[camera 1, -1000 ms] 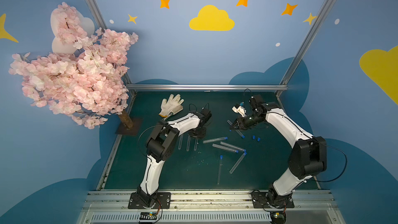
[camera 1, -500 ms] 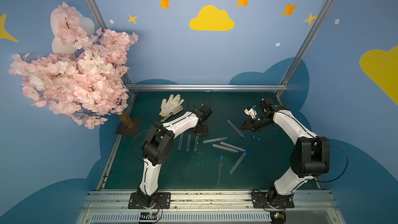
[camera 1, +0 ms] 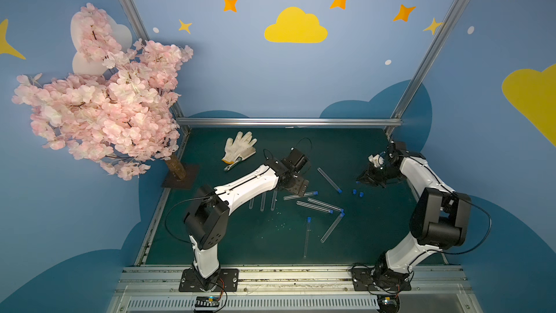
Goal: Remove stoppers from test tubes
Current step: Place the stopper at the center of the board.
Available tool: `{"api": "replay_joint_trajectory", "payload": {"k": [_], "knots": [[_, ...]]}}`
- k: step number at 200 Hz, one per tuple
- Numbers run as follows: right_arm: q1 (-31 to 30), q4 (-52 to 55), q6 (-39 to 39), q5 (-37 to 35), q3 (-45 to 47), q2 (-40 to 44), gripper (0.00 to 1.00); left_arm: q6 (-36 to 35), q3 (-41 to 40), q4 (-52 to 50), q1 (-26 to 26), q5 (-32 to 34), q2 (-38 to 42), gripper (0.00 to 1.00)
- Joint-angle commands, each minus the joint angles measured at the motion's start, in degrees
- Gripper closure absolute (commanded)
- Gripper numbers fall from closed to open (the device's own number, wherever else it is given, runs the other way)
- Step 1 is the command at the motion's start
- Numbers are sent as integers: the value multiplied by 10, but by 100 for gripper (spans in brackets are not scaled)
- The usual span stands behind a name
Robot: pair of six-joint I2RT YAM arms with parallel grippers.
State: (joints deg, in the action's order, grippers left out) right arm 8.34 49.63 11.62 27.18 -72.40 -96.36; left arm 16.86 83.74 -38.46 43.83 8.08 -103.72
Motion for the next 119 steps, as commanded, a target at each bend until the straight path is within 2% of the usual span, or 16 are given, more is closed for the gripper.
{"api": "replay_joint_trajectory", "payload": {"k": [1, 52, 119], "knots": [[19, 0, -4, -73, 12, 3, 100, -2, -26, 29, 1, -30, 27, 3], [37, 16, -45, -154, 22, -33, 100, 5, -70, 54, 2, -34, 74, 4], [45, 25, -68, -155, 28, -80, 100, 15, -82, 72, 8, -31, 82, 4]]}}
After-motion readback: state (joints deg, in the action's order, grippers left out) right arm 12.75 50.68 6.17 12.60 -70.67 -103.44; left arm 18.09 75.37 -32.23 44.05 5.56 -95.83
